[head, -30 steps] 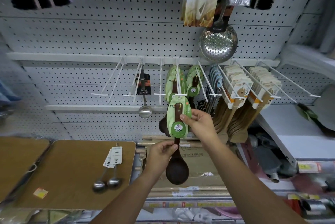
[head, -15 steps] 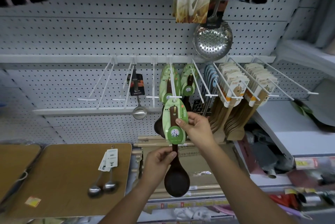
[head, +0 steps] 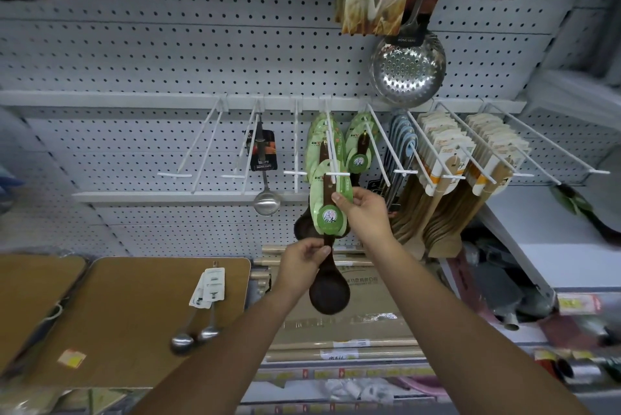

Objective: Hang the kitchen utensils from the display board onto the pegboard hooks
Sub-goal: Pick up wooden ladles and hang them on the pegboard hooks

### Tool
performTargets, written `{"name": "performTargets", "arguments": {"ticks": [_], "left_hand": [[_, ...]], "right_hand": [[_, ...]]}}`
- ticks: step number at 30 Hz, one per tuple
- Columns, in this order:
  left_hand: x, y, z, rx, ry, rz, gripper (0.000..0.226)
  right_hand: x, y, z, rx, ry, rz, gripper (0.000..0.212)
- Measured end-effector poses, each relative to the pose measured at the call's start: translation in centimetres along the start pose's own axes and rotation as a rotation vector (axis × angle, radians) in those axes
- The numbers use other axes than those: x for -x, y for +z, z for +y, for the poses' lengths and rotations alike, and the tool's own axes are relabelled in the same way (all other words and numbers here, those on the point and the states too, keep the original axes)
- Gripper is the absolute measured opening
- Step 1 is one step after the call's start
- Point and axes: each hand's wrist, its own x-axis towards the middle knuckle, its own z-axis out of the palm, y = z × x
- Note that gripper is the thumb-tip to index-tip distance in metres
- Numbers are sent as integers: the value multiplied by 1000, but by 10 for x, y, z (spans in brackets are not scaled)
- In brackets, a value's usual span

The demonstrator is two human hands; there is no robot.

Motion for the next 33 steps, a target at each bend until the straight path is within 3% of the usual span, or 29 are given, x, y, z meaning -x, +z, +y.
{"name": "performTargets", "arguments": {"ticks": [8,11,15,22,26,29,33], "left_hand": [[-51,3,1,-85,-45,9,13],[-68,5,2,-96,-85,28,25],[-92,11,-3,-130,-131,42,29],[-102,3,-4,-271,-88,-39,31],[-78,-16,-15,-235,-67,13,31],[-52,-41,-21,-596,68,94,27],[-17,-78,-6,-1169,155,-21,48]], "right_hand": [[-41,13,0,56,10,57,2],[-55,14,-3,135,-1,56,18],[-69,15,-7,250,-17,79,22],[-79,10,-6,365,-26,79,28],[-65,-3,10,360,22,46,53],[-46,-20,39,624,3,-56,51],[-27,-35,63,1195,-127,-374,49]]}}
